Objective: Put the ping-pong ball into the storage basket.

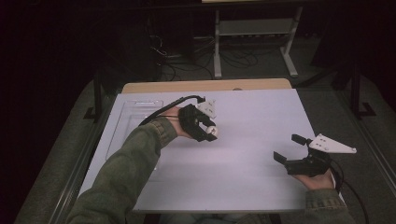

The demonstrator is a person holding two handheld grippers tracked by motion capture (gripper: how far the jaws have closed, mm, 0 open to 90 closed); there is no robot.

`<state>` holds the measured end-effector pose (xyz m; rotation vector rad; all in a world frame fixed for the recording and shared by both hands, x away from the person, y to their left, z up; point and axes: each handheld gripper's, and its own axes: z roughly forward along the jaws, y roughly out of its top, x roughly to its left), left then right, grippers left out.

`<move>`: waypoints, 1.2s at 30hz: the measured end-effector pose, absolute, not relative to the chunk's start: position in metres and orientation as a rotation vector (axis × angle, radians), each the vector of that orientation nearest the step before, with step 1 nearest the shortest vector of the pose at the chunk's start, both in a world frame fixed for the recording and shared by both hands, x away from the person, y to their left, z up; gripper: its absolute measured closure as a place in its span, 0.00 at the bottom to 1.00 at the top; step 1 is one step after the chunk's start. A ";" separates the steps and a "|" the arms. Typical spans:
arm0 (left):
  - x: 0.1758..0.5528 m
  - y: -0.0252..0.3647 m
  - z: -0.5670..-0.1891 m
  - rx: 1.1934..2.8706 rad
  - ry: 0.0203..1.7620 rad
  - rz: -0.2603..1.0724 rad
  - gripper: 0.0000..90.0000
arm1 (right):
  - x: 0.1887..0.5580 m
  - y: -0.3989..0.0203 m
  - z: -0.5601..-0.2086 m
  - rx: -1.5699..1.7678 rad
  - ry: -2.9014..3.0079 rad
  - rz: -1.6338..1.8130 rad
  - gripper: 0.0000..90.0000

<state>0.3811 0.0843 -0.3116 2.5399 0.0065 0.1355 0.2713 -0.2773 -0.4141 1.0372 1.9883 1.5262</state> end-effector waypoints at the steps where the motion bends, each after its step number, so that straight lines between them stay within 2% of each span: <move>1: 0.381 0.086 -0.311 2.542 0.009 0.135 0.56 | 0.271 -0.277 -0.414 1.037 1.989 1.525 0.00; 36: 0.372 0.149 -0.292 2.568 0.118 0.204 0.56 | 0.272 -0.276 -0.415 1.036 2.003 1.509 0.00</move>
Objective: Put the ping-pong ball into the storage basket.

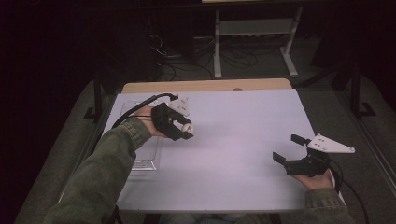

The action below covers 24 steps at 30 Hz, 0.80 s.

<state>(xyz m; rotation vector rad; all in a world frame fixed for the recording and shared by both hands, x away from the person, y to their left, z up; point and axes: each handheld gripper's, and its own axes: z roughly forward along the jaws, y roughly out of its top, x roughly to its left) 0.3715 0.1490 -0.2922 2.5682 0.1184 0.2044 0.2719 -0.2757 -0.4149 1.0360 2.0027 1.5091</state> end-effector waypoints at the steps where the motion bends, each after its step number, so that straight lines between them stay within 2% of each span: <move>1: 0.372 0.149 -0.292 2.568 0.118 0.204 0.56 | 0.272 -0.276 -0.415 1.036 2.003 1.509 0.00; 24: 0.369 0.178 -0.289 2.611 0.180 0.227 0.56 | 0.272 -0.276 -0.415 1.031 2.009 1.513 0.00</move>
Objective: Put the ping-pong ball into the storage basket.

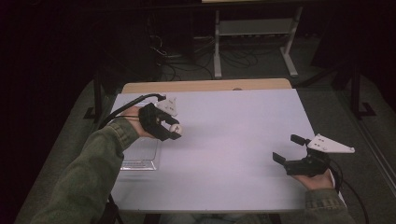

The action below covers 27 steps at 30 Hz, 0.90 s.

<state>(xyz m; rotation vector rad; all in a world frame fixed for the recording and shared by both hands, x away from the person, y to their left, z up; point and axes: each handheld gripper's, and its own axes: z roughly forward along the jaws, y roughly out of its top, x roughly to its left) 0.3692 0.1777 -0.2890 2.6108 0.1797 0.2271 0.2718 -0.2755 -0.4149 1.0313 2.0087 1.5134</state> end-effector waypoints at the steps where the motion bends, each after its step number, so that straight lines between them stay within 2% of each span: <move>1: 0.369 0.179 -0.289 2.612 0.181 0.227 0.56 | 0.272 -0.276 -0.415 1.032 2.008 1.514 0.00; 27: 0.365 0.210 -0.289 2.679 0.242 0.263 0.56 | 0.272 -0.275 -0.415 1.032 2.012 1.508 0.00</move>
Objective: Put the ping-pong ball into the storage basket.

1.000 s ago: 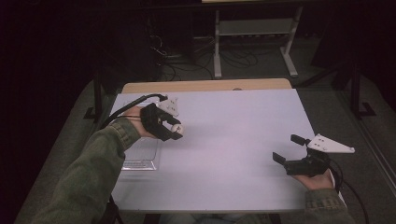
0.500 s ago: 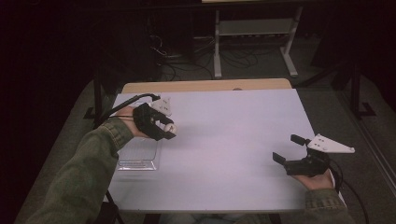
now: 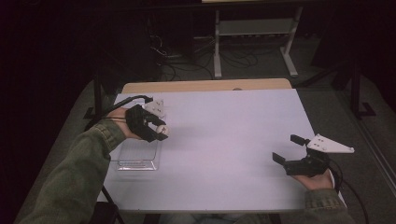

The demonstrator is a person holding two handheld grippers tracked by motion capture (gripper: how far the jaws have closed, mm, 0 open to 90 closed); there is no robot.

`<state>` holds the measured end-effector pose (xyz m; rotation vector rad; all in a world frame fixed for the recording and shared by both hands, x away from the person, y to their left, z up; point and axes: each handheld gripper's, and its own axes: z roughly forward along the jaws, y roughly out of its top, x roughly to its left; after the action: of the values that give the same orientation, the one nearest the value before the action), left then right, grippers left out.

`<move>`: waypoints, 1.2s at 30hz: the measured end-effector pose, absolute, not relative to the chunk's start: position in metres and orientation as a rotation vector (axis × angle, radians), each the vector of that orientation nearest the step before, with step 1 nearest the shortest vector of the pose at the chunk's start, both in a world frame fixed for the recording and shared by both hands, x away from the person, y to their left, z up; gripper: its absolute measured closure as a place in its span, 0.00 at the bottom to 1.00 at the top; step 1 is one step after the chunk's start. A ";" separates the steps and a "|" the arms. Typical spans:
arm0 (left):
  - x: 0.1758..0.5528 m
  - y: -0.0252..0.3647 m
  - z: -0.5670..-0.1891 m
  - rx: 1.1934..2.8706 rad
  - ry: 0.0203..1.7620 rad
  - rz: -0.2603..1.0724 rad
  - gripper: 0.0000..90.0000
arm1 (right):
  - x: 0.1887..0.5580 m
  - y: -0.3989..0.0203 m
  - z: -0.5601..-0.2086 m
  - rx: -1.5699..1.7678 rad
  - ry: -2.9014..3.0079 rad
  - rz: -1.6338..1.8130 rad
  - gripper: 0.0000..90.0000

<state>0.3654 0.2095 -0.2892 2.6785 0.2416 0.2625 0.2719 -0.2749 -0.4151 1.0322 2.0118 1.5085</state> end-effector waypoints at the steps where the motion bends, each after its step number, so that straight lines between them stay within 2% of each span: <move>1: 0.365 0.211 -0.289 2.681 0.244 0.262 0.56 | 0.272 -0.275 -0.415 1.032 2.012 1.508 0.00; 36: 0.366 0.243 -0.304 2.821 0.350 0.251 0.56 | 0.272 -0.274 -0.415 1.035 2.017 1.503 0.00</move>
<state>0.3658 0.2430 -0.3036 2.8212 0.3497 0.2515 0.2717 -0.2744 -0.4153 1.0346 2.0167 1.5030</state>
